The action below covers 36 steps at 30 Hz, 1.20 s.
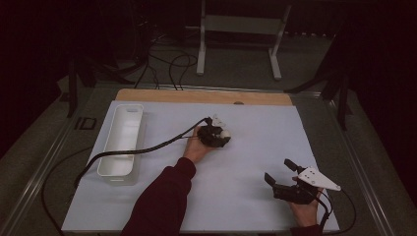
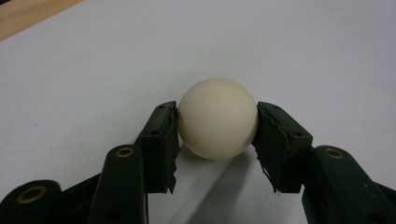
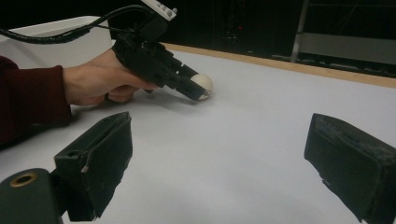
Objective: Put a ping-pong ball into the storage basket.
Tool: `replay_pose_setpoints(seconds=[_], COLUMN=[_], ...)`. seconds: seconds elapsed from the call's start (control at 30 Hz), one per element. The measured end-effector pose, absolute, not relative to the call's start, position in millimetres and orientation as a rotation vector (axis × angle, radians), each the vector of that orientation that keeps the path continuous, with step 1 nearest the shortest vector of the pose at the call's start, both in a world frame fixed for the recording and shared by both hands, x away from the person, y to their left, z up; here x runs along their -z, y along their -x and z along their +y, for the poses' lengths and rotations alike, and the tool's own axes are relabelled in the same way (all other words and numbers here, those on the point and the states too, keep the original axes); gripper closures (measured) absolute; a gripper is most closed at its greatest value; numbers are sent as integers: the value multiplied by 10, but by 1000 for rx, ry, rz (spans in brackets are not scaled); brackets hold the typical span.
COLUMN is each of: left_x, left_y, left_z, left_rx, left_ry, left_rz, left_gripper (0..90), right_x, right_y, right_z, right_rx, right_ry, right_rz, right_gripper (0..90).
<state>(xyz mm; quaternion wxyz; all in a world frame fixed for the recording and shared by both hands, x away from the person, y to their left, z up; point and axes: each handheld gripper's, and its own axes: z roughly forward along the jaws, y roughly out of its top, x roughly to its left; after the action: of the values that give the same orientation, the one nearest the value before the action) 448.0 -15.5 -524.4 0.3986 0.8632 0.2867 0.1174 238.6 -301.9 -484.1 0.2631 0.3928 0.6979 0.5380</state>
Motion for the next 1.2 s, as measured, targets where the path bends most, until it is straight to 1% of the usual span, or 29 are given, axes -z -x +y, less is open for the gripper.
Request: replay_pose_setpoints(seconds=[1.2], left_x=[4974], left_y=[-4330], left_z=[13], left_rx=[-394], left_ry=[-2134], left_rz=[728], left_gripper=[506], right_x=[4844], right_y=[-2389], right_z=[-3013], right_rx=[-1453], right_ry=[-1063], right_rz=[1889], right_gripper=[76])
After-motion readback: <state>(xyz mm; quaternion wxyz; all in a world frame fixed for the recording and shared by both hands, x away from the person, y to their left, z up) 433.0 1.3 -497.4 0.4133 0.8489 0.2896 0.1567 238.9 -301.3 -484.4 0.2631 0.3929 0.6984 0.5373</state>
